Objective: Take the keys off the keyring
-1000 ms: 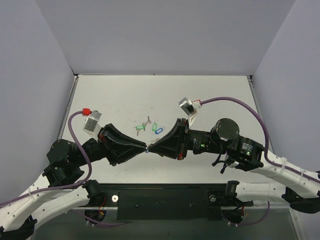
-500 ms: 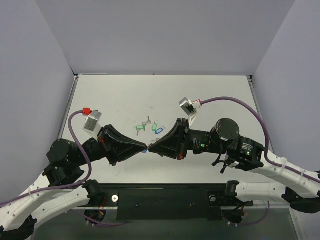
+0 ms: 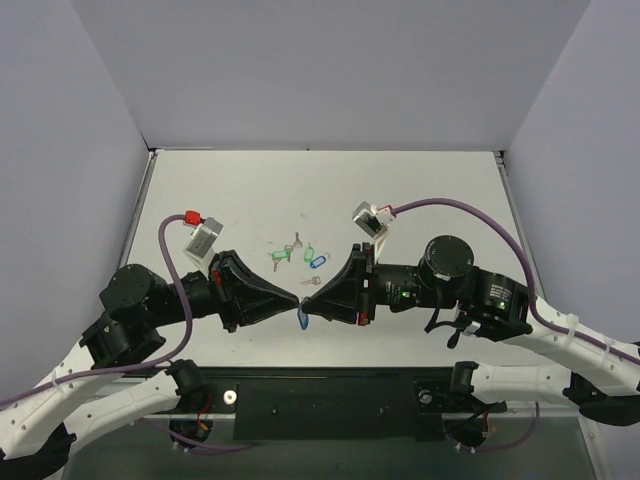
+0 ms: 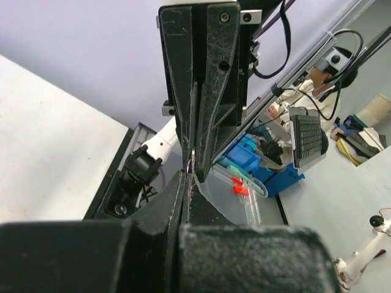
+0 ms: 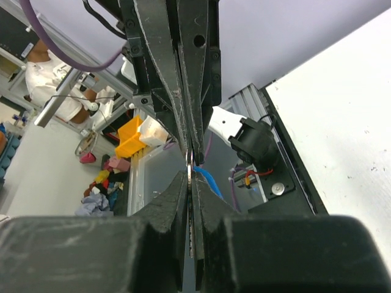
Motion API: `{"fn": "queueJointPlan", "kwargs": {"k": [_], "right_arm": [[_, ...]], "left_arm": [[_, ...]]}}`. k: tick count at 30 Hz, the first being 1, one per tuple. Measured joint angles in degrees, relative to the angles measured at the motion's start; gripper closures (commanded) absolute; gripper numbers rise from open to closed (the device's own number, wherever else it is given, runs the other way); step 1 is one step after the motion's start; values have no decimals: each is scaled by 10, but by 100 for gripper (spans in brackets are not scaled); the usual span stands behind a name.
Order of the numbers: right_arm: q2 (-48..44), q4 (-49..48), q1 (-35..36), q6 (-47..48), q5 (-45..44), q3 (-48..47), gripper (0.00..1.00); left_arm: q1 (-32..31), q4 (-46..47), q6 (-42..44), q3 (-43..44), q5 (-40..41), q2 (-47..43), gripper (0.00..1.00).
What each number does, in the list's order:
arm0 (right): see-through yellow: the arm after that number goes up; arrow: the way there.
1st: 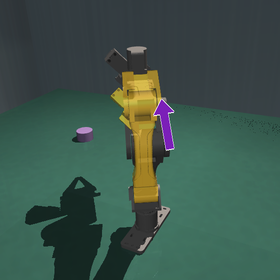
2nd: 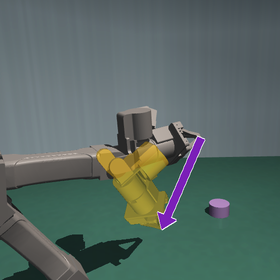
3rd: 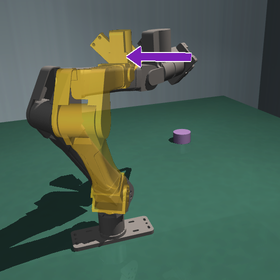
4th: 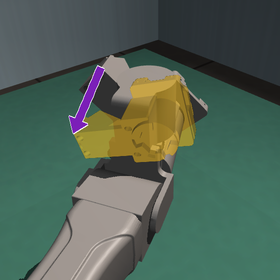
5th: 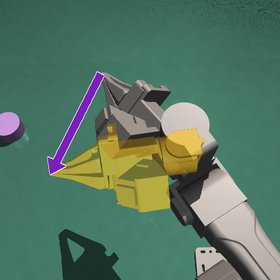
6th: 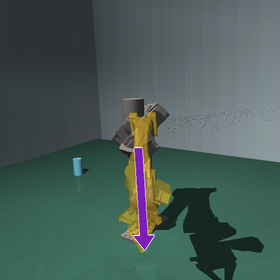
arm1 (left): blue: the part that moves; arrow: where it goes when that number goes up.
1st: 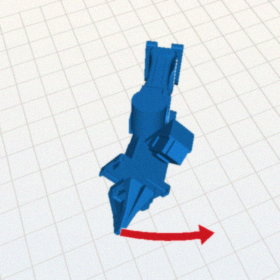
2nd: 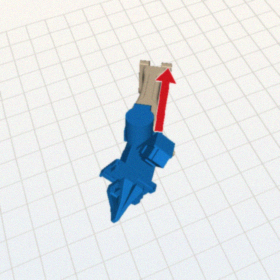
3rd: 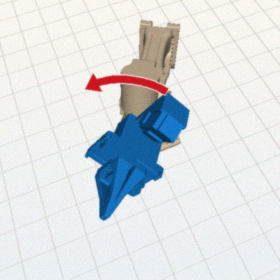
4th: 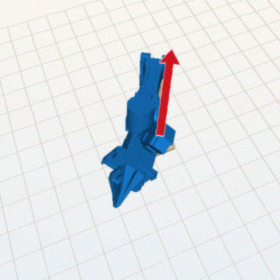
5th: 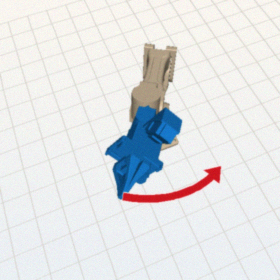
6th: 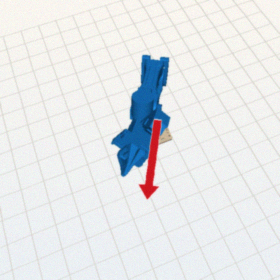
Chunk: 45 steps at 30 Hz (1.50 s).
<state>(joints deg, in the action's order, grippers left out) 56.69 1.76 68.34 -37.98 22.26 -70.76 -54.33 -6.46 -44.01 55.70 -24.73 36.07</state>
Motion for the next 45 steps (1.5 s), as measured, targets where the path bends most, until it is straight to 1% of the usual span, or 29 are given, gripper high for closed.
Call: {"fn": "queueJointPlan", "kwargs": {"k": [5, 11, 13, 14, 15, 16, 18, 20, 23, 25, 28, 33, 39, 42, 44, 45], "right_arm": [[2, 38, 0, 13, 5, -7, 100], [9, 56, 4, 22, 8, -7, 100], [12, 57, 4, 22, 12, -7, 100], [13, 58, 4, 23, 12, -7, 100], [15, 58, 4, 23, 13, -7, 100], [16, 58, 5, 23, 13, -7, 100], [19, 58, 7, 23, 12, -7, 100], [20, 57, 8, 22, 11, -7, 100], [20, 46, 8, 19, 6, -7, 100], [20, 35, 8, 15, 3, -6, 100], [19, 9, 8, 7, -3, 1, 100], [15, -48, 8, -16, -7, 22, 100], [9, -101, 8, -34, -10, 35, 100], [4, -112, 8, -36, -10, 35, 100], [-1, -114, 8, -36, -10, 35, 100], [-3, -114, 8, -36, -10, 35, 100]], "left_arm": [[0, -51, 10, 19, -13, 16, 100], [-1, -96, 17, 30, -17, 19, 100], [-1, -108, 20, 34, -17, 18, 87], [-1, -111, 22, 34, -16, 17, 68], [-1, -115, 24, 34, -14, 15, 58], [-1, -117, 21, 34, -9, 12, 44], [-1, -117, 24, 34, 1, 3, 32], [-2, -110, 20, 30, 12, -11, 28], [-3, -79, 10, 9, 34, -44, 27], [-3, -38, 1, -16, 53, -72, 26], [-3, 34, -21, -57, 72, -97, 28], [-3, 114, -53, -94, 82, -93, 33], [-3, 165, -68, -99, 84, -68, 47], [-3, 172, -69, -99, 84, -57, 50], [-3, 175, -69, -99, 84, -51, 55], [-3, 176, -69, -99, 84, -48, 59]]}}
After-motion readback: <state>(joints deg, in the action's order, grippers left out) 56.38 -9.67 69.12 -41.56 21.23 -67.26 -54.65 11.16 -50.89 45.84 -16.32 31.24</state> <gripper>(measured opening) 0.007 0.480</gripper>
